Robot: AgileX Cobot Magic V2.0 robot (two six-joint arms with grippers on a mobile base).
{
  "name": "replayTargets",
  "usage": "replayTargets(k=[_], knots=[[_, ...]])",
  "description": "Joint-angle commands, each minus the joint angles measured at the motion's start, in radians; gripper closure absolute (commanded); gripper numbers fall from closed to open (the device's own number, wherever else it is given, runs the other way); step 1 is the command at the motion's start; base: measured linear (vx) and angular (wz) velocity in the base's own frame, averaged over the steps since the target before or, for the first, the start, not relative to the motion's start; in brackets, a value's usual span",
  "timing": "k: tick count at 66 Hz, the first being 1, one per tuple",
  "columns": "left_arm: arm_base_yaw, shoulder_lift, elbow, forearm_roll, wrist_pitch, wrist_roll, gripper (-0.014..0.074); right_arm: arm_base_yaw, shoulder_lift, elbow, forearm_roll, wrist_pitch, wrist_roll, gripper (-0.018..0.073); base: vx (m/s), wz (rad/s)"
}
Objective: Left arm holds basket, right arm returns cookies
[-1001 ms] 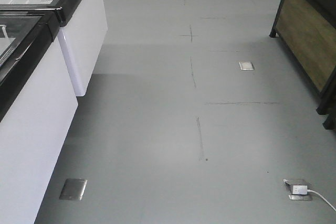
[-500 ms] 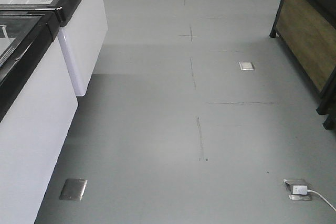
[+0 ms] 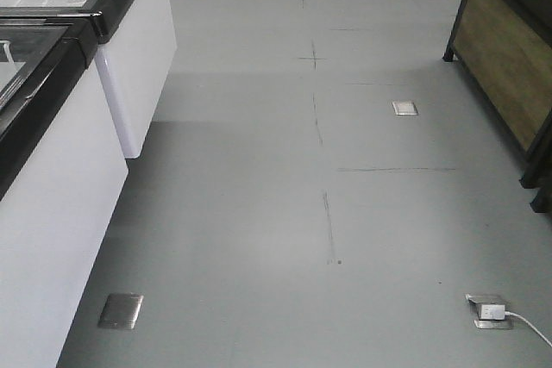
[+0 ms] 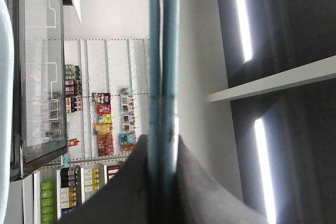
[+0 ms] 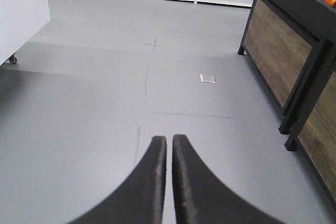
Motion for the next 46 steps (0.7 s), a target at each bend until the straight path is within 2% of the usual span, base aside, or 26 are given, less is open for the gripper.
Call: replayTargets(k=[1, 9, 15, 23, 34, 46], knots=[[0.002, -0.024, -0.031, 0.004, -0.083, 0.024, 0.0602, -0.005, -0.012, 0.016, -0.009, -0.071, -0.008, 0.0556, 0.00, 0.00], [0.002, -0.024, -0.031, 0.010, -0.111, 0.023, 0.0602, -0.005, -0.012, 0.016, -0.009, -0.071, -0.008, 0.0556, 0.00, 0.00], [0.002, -0.024, -0.031, 0.047, -0.124, 0.008, 0.0602, -0.005, -0.012, 0.016, -0.009, -0.071, -0.008, 0.0556, 0.00, 0.00], [0.002, -0.024, -0.036, 0.118, -0.135, -0.066, 0.0602, -0.005, -0.012, 0.016, -0.009, -0.071, -0.008, 0.0556, 0.00, 0.00], [0.002, -0.024, -0.104, 0.222, -0.145, -0.095, 0.0602, -0.005, -0.012, 0.016, -0.009, -0.071, -0.008, 0.0556, 0.00, 0.00], [-0.011, -0.024, -0.232, 0.355, -0.116, -0.228, 0.0602, -0.005, -0.012, 0.016, -0.009, -0.071, -0.008, 0.0556, 0.00, 0.00]])
